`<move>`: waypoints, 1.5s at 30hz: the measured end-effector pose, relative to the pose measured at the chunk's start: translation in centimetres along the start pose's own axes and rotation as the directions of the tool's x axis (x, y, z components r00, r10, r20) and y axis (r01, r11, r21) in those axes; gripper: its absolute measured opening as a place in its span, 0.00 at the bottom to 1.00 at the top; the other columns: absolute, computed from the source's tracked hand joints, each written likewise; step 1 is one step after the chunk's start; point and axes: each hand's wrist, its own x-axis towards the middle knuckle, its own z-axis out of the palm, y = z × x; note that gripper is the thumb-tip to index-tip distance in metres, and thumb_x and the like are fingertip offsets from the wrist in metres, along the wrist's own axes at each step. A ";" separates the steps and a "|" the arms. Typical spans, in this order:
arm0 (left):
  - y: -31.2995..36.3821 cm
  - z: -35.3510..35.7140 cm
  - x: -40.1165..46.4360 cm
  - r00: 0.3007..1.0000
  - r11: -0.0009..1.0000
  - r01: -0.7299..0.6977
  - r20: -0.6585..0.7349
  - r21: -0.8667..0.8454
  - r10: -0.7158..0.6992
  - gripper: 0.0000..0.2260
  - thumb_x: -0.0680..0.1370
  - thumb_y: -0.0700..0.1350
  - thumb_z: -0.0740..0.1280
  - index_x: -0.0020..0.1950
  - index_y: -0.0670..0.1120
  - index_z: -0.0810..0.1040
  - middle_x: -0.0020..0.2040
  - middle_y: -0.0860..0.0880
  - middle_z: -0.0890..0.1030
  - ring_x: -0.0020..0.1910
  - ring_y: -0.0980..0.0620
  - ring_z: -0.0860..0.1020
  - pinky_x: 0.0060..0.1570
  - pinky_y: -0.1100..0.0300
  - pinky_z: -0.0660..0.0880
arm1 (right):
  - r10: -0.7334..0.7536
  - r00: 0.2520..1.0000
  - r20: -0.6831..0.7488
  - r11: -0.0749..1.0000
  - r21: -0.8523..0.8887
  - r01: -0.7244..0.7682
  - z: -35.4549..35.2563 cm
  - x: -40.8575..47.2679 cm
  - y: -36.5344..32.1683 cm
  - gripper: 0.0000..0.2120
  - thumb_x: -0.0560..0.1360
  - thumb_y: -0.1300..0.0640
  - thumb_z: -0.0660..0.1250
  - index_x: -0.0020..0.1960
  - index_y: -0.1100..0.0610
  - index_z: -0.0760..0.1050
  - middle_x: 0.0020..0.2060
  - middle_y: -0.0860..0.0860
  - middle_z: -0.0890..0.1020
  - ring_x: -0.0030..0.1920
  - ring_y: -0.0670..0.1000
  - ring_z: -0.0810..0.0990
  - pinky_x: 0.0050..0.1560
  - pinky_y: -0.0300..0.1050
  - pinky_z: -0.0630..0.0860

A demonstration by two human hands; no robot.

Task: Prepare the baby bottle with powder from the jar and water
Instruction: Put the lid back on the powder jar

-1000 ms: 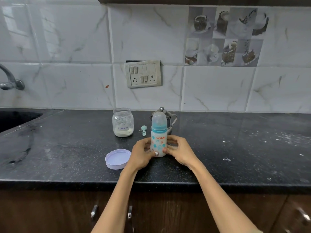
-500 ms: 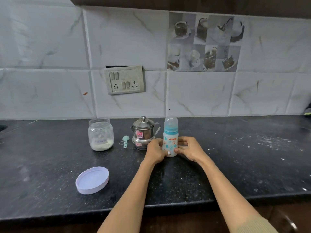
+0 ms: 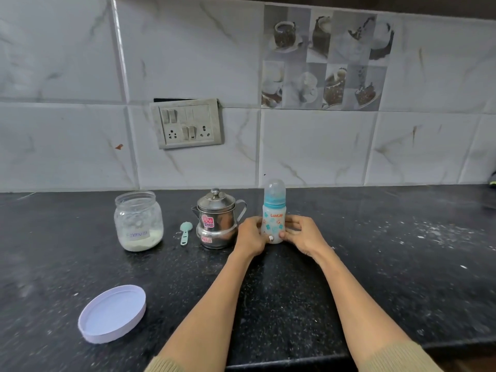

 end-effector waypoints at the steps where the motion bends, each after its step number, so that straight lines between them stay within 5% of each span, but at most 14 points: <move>1: 0.2 0.0 -0.3 1.000 1.000 0.001 -0.014 0.012 0.000 0.23 0.72 0.36 0.72 0.65 0.38 0.72 0.63 0.42 0.77 0.62 0.46 0.76 0.64 0.51 0.72 | 0.000 1.000 -0.016 1.000 0.014 0.000 0.0 -0.1 0.0 0.25 0.71 0.71 0.68 0.67 0.63 0.70 0.65 0.58 0.76 0.65 0.55 0.75 0.64 0.47 0.71; 10: 1.4 -3.2 -6.7 0.991 0.999 -0.028 -0.131 0.029 0.031 0.30 0.70 0.37 0.73 0.70 0.38 0.67 0.65 0.40 0.74 0.62 0.46 0.74 0.63 0.53 0.72 | -0.008 0.995 -0.097 0.996 0.093 0.017 0.9 -5.9 -1.7 0.29 0.69 0.70 0.71 0.68 0.62 0.68 0.66 0.58 0.74 0.67 0.54 0.73 0.65 0.48 0.71; 15: 1.6 -7.3 -11.6 0.973 0.998 -0.055 -0.226 -0.032 0.047 0.25 0.70 0.35 0.73 0.66 0.37 0.71 0.58 0.42 0.78 0.57 0.46 0.76 0.59 0.57 0.73 | -0.090 0.995 0.034 0.981 0.175 0.082 5.6 -10.8 -4.3 0.27 0.69 0.72 0.70 0.66 0.65 0.70 0.63 0.59 0.76 0.65 0.56 0.74 0.61 0.43 0.72; 18: 0.7 -10.5 -14.7 0.959 0.997 -0.073 -0.275 -0.004 0.069 0.21 0.70 0.32 0.72 0.61 0.36 0.74 0.51 0.47 0.78 0.52 0.50 0.76 0.50 0.67 0.72 | -0.142 0.978 0.152 0.975 0.191 0.112 9.3 -12.9 -5.8 0.28 0.68 0.72 0.71 0.66 0.66 0.69 0.62 0.60 0.76 0.64 0.56 0.76 0.58 0.38 0.73; 23: -2.4 -15.0 -19.0 0.921 0.990 0.050 -0.390 0.131 0.005 0.30 0.68 0.41 0.76 0.67 0.39 0.71 0.64 0.42 0.75 0.61 0.45 0.75 0.60 0.58 0.69 | -0.185 0.930 0.318 0.980 0.130 0.151 14.9 -14.9 -7.1 0.36 0.64 0.67 0.77 0.69 0.64 0.67 0.66 0.59 0.74 0.66 0.54 0.74 0.65 0.44 0.71; 30: -4.5 -17.9 -20.9 0.946 0.945 0.204 -0.301 0.257 -0.122 0.41 0.67 0.51 0.77 0.73 0.38 0.62 0.72 0.41 0.66 0.71 0.44 0.65 0.67 0.54 0.63 | -0.166 0.888 0.428 0.983 0.001 0.183 18.3 -15.2 -8.4 0.46 0.58 0.66 0.80 0.71 0.63 0.64 0.69 0.57 0.72 0.68 0.52 0.71 0.69 0.49 0.69; 34: -4.8 -18.1 -20.6 0.934 0.918 0.272 -0.307 0.289 -0.180 0.31 0.68 0.52 0.75 0.63 0.37 0.70 0.63 0.40 0.74 0.62 0.43 0.72 0.52 0.58 0.68 | -0.144 0.881 0.451 0.987 -0.001 0.162 18.6 -14.6 -8.4 0.48 0.57 0.68 0.80 0.73 0.62 0.62 0.70 0.57 0.70 0.69 0.53 0.70 0.69 0.49 0.69; 37: -5.5 -18.2 -19.9 0.922 0.926 0.268 -0.349 0.267 -0.166 0.18 0.67 0.52 0.75 0.45 0.42 0.72 0.46 0.45 0.75 0.49 0.45 0.75 0.39 0.60 0.66 | -0.155 0.877 0.455 0.987 0.029 0.159 18.6 -14.0 -8.3 0.48 0.58 0.69 0.80 0.73 0.63 0.61 0.71 0.57 0.69 0.70 0.53 0.69 0.69 0.48 0.68; 40: -5.8 -18.2 -19.1 0.901 0.964 0.238 -0.397 0.116 -0.175 0.21 0.67 0.53 0.74 0.34 0.46 0.63 0.34 0.50 0.68 0.35 0.52 0.69 0.31 0.60 0.62 | -0.192 0.899 0.394 0.981 0.108 0.162 18.8 -13.2 -8.4 0.46 0.59 0.71 0.79 0.73 0.63 0.62 0.70 0.57 0.70 0.69 0.53 0.70 0.68 0.45 0.69; 45: -4.5 -18.4 -16.9 0.925 0.965 0.094 -0.338 -0.243 -0.175 0.21 0.66 0.57 0.74 0.30 0.46 0.68 0.27 0.52 0.68 0.30 0.52 0.69 0.32 0.59 0.65 | -0.290 0.922 0.256 0.941 0.252 0.226 19.6 -11.0 -9.2 0.43 0.58 0.70 0.79 0.70 0.61 0.66 0.64 0.53 0.76 0.63 0.49 0.76 0.63 0.43 0.74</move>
